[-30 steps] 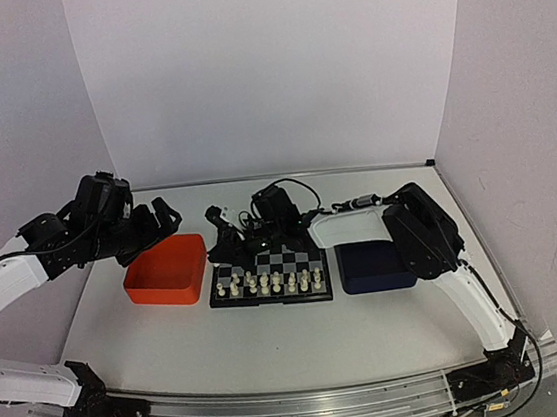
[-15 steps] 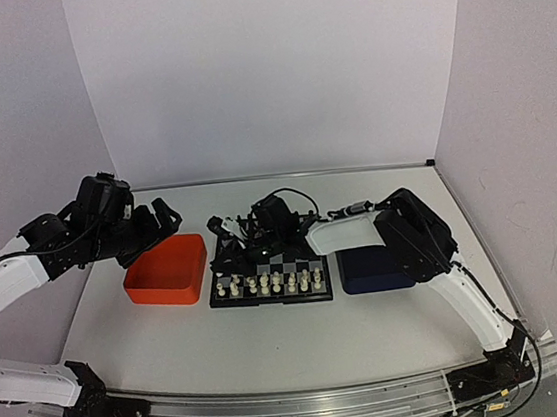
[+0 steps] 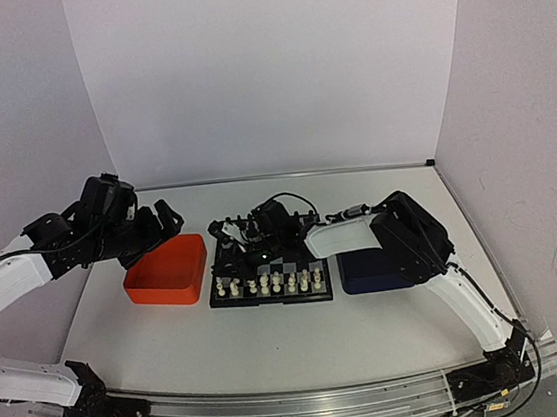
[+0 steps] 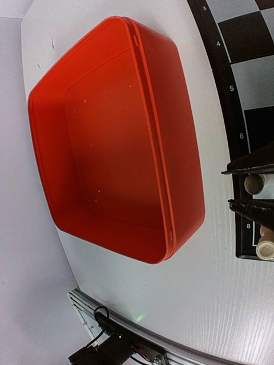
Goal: Set up the chess pieces on the board
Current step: Place the chess piece on the chessboard.
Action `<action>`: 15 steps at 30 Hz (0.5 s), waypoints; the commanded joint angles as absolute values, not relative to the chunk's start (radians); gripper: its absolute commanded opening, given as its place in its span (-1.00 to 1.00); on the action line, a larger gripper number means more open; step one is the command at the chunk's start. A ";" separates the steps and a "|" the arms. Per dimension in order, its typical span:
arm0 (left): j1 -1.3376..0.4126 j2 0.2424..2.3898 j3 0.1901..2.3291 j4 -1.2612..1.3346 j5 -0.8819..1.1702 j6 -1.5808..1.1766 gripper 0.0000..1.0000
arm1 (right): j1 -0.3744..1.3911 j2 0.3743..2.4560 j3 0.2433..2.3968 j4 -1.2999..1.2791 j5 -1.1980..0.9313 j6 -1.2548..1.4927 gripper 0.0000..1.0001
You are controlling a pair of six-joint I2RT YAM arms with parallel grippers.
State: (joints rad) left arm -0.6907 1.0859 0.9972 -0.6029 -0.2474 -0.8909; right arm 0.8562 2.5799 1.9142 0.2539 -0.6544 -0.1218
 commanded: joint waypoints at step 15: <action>-0.687 1.098 0.986 -0.585 -0.243 -0.897 0.99 | 0.860 2.501 1.864 0.268 -0.665 -0.172 -1.00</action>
